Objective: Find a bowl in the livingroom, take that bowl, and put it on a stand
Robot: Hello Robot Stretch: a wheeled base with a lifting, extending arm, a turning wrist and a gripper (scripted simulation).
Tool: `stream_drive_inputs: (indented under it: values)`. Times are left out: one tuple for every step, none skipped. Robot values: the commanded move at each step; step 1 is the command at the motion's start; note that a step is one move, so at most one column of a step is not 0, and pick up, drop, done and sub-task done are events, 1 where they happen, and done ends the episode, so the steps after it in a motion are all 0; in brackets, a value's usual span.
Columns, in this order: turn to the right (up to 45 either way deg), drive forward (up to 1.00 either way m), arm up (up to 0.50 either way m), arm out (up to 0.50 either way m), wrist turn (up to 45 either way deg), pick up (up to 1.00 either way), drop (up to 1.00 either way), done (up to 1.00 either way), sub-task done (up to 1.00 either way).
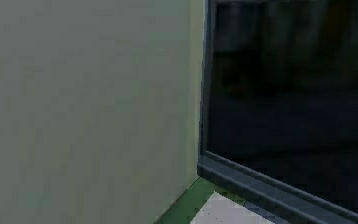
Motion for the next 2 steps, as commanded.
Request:
stream_drive_inputs:
  values:
    - [0.0, 0.00, 0.00, 0.00, 39.0, 0.00, 0.00, 0.00, 0.00]
    - [0.0, 0.00, 0.00, 0.00, 0.0, 0.00, 1.00, 0.00, 0.00]
